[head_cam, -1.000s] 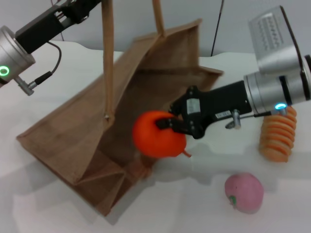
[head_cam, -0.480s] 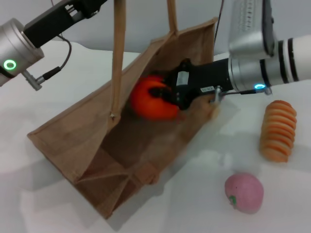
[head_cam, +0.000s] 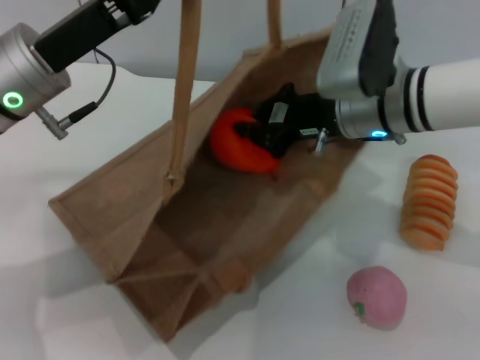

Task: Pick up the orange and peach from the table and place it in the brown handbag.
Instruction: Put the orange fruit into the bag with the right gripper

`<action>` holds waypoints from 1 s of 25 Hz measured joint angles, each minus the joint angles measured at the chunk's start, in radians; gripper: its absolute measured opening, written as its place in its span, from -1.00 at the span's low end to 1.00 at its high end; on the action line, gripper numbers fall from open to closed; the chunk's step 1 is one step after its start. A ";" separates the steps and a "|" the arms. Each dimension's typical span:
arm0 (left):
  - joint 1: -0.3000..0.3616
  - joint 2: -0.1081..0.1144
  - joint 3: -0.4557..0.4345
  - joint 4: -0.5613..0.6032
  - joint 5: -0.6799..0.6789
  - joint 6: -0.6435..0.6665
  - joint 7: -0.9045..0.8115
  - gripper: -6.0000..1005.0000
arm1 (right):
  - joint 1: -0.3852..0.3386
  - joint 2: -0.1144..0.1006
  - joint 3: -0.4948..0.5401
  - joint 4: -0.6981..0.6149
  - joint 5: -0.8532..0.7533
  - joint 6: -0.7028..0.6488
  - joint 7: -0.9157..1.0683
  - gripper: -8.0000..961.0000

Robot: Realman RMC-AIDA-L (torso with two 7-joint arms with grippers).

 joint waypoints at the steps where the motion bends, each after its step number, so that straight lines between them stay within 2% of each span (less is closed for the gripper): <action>1: 0.002 0.000 -0.001 0.000 -0.002 -0.005 0.000 -0.75 | -0.004 0.001 -0.036 -0.001 0.027 0.025 0.000 -0.82; 4: 0.010 0.000 -0.003 -0.001 -0.013 -0.014 0.000 -0.75 | -0.019 0.001 -0.112 -0.009 0.097 0.060 -0.012 -0.80; 9: 0.023 -0.001 -0.005 -0.001 -0.025 -0.017 0.000 -0.75 | -0.045 -0.001 -0.170 -0.016 0.208 0.051 -0.092 -0.76; 15: 0.030 -0.001 -0.009 -0.001 -0.027 -0.017 0.003 -0.75 | -0.072 -0.005 -0.195 -0.035 0.249 -0.010 -0.111 -0.30; 20: 0.042 -0.001 -0.028 -0.002 -0.027 -0.015 0.007 -0.75 | -0.133 -0.012 -0.189 -0.113 0.251 -0.082 -0.115 0.20; 23: 0.063 0.000 -0.050 -0.003 -0.027 -0.007 0.013 -0.75 | -0.179 -0.014 -0.188 -0.160 0.257 -0.116 -0.129 0.35; 25: 0.088 0.003 -0.109 -0.003 -0.028 -0.022 0.010 -0.75 | -0.191 -0.014 -0.187 -0.171 0.276 -0.144 -0.137 0.46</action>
